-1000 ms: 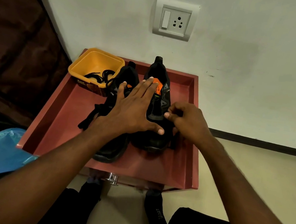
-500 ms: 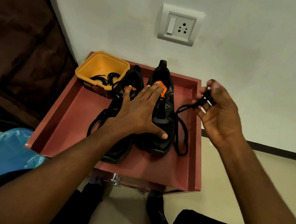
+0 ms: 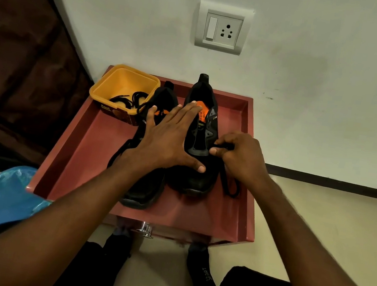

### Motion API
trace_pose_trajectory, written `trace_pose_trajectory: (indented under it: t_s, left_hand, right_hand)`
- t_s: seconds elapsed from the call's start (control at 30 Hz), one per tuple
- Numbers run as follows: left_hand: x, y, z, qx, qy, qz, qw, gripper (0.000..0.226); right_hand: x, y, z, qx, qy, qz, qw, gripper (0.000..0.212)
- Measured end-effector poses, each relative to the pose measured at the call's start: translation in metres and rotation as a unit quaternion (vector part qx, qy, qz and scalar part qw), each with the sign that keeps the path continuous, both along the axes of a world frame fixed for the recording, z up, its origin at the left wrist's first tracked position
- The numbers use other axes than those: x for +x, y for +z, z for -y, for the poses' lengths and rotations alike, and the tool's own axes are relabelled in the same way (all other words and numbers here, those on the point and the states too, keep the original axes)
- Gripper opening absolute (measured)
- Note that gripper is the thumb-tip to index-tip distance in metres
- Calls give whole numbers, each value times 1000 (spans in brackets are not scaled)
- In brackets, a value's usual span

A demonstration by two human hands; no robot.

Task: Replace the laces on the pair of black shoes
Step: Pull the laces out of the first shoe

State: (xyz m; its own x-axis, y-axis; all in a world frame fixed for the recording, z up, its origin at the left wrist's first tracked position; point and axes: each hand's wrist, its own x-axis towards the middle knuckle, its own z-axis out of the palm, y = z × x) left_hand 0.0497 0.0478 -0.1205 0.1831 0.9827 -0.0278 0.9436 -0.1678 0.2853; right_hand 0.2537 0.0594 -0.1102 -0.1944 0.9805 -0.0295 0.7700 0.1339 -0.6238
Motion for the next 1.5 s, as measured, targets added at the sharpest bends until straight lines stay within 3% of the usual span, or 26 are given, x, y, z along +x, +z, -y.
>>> trace_pose_trajectory:
  t_s: [0.1,0.2,0.27,0.37,0.4,0.43,0.47,0.53,0.57,0.6,0.67,0.73,0.9,0.97,1.07,1.17,1.2,1.27,1.3,1.33,1.37,1.43,1.47,1.5]
  left_hand:
    - [0,1,0,-7,5,14,1000,147]
    - [0,4,0,-13,8,19,1000,145]
    - [0,5,0,-17,8,23,1000,144]
    - [1,6,0,-16,9,25,1000,143]
    - [2,6,1,-14,9,23,1000,143]
    - [2,6,1,-13,9,20,1000,143]
    - [3,7,1,-13,9,19,1000,143]
    - [3,6,0,-10,8,20,1000,144]
    - [2,5,0,-9,7,21,1000,144]
    - [2,5,0,-10,6,22,1000,143]
    - [1,4,0,-11,3,23,1000,143]
    - [1,3,-1,-8,2,19,1000,144]
    - [1,4,0,-8,1,13,1000,143]
    - [1,4,0,-7,-1,11,1000,143]
    - [1,4,0,-13,0,13,1000,144]
    - [2,5,1,-15,-2,11,1000,143]
    - [3,5,1,-13,-4,8,1000,142]
    - [3,6,2,-9,-4,8,1000,142]
    - [3,7,2,-7,-3,9,1000,142]
    - [2,7,1,-5,-2,8,1000,142]
    - [2,7,1,-5,-1,7,1000,142]
    - [3,6,1,-2,0,6,1000,143]
    - [2,5,1,-1,0,5,1000,143]
    - [2,4,0,-1,-1,6,1000,143]
  right_hand:
    - [2,1,-1,-19,-30,-80,996,18]
    - [1,7,3,-142,-99,-286,942,13]
    - [7,20,2,-221,-90,-459,856,10]
    - [28,40,-7,-224,-67,-746,624,16]
    - [33,43,-10,-202,-70,-774,596,14]
    - [35,44,-10,-178,-83,-759,621,11]
    - [34,43,-9,-154,-97,-699,691,10]
    - [26,35,-5,-82,-102,-485,865,18]
    - [21,29,-3,-43,-88,-370,924,23]
    - [14,24,-1,-17,-63,-276,959,26]
    - [3,13,5,7,-14,-115,993,31]
    - [-3,5,8,14,7,-10,1000,34]
    - [-7,0,8,5,-26,8,1000,17]
    - [-5,-1,5,-13,-29,-27,999,8]
    - [-3,4,7,-110,-79,-192,972,7]
    - [7,20,2,-219,-87,-389,890,13]
    - [13,26,-2,-240,-65,-495,833,13]
    - [25,37,-10,-241,-38,-713,658,12]
    - [30,39,-13,-226,-42,-761,606,11]
    - [32,40,-14,-209,-66,-762,609,10]
    - [31,39,-13,-191,-99,-716,664,9]
    - [24,31,-8,-126,-133,-511,840,8]
    - [19,26,-6,-86,-128,-390,908,10]
    - [15,20,-3,-53,-105,-283,952,12]
